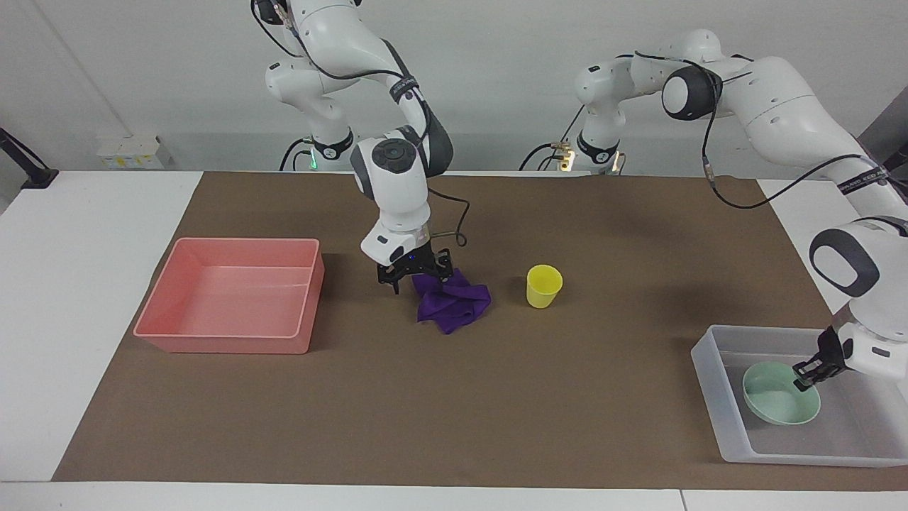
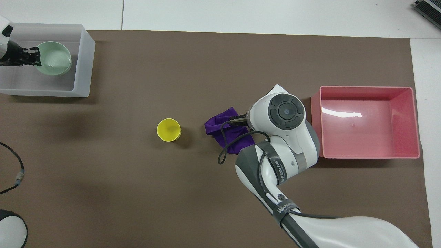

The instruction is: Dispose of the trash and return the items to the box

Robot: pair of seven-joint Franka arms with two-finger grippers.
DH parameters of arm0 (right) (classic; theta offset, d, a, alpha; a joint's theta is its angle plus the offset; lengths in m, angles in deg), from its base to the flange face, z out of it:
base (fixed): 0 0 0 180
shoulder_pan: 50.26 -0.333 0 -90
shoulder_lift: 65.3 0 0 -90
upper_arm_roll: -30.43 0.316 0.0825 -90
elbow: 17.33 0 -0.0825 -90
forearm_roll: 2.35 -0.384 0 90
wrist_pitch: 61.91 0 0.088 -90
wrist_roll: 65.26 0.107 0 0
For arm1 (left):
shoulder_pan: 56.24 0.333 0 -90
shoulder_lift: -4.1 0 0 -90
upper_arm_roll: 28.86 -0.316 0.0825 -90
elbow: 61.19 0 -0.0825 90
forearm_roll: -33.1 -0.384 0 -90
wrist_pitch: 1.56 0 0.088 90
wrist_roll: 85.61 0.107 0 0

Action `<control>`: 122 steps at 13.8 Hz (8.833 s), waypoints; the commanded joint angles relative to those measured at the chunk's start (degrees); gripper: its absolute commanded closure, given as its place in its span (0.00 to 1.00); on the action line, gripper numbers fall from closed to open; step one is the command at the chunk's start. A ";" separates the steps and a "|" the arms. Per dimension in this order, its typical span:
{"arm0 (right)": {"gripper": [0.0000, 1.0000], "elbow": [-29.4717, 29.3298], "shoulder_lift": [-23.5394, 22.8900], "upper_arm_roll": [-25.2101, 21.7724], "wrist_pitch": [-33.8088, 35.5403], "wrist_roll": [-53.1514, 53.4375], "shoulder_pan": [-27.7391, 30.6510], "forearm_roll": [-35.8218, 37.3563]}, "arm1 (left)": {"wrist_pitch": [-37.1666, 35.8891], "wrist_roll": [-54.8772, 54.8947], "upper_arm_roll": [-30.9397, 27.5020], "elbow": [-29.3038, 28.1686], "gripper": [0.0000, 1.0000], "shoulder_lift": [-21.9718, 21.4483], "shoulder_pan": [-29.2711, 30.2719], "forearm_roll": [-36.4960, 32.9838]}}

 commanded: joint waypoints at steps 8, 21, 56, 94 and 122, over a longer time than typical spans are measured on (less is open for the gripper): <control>0.00 2.06 -2.92 0.06 -6.97 3.05 -2.14 -0.62 | 0.57 0.49 0.54 -2.82 0.38 -2.94 0.02 -1.10; 1.00 4.97 -1.69 -0.20 -7.42 11.32 -4.86 -0.18 | 1.44 1.63 0.54 -32.77 0.00 -30.97 -9.29 -0.93; 1.00 -18.15 22.31 -0.82 41.46 -12.30 22.37 1.31 | 22.28 -11.23 -0.25 -61.36 1.00 -45.30 -27.42 -0.93; 0.00 14.82 9.03 -0.38 -5.39 -21.73 33.63 0.96 | 22.81 6.55 0.10 -25.85 1.00 -13.41 -0.25 3.12; 0.00 -18.42 19.49 -0.29 46.30 -23.04 28.27 1.31 | -4.23 6.46 0.45 -44.35 0.00 -50.07 -13.26 2.50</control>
